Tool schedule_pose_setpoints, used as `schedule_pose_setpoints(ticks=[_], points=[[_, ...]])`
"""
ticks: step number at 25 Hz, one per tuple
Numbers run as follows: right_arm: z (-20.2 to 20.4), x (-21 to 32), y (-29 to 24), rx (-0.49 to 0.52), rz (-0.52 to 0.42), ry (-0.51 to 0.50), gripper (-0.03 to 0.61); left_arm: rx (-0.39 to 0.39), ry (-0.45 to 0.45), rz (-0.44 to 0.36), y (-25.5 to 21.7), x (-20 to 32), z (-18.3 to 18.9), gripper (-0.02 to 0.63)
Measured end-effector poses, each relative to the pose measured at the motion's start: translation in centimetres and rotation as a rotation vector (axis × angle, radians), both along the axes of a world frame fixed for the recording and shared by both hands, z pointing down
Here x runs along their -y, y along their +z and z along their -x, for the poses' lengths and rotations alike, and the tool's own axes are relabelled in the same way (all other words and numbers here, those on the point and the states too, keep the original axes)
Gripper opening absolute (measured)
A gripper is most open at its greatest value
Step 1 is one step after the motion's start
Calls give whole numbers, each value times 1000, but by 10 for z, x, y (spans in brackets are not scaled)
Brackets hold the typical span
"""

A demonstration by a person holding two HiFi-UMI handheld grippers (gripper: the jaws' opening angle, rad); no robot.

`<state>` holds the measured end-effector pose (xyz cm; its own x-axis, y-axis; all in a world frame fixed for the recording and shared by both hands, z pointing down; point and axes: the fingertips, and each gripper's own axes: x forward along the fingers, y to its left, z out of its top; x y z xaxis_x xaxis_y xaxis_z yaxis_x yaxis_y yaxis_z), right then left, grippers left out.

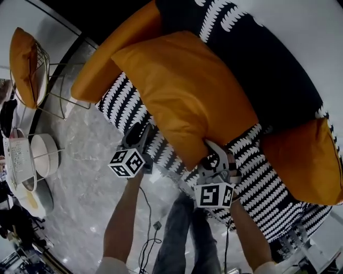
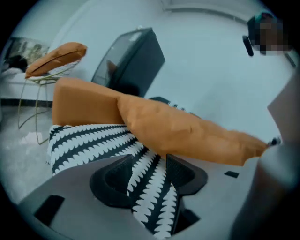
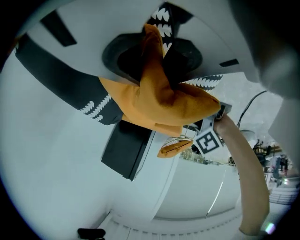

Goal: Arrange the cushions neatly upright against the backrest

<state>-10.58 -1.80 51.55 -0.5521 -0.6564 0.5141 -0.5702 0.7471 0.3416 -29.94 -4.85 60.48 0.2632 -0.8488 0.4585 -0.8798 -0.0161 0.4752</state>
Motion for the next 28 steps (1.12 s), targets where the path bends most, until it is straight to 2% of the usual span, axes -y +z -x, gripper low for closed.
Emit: schedule_pose_setpoints(ticks=[2, 4, 8, 10, 11, 13, 14, 16, 21, 25, 28], points=[[0, 0, -15, 45, 5, -1, 118, 67, 111, 31, 8, 12, -30, 224], [3, 3, -39, 109, -9, 3, 113, 98, 156, -18, -8, 30, -49, 222], [10, 6, -93, 230, -27, -35, 109, 96, 120, -174, -61, 49, -44, 222], [8, 3, -113, 292, 1, -46, 107, 99, 127, -249, -92, 56, -43, 222], [4, 2, -121, 347, 27, -23, 108, 103, 141, -283, -107, 59, -45, 222], [-11, 6, -132, 509, 88, 93, 108, 114, 185, -339, -132, 69, -55, 222], [-22, 11, -134, 572, 106, 155, 109, 125, 215, -357, -141, 74, -63, 222], [-52, 18, -129, 614, 113, 243, 110, 144, 290, -380, -151, 82, -89, 222], [-154, 53, -108, 590, 95, 360, 132, 112, 438, -420, -164, 106, -177, 222], [-234, 95, -90, 643, 131, 528, 182, 99, 570, -399, -164, 121, -257, 222], [-290, 119, -79, 592, 94, 682, 227, 79, 644, -379, -162, 130, -308, 224]])
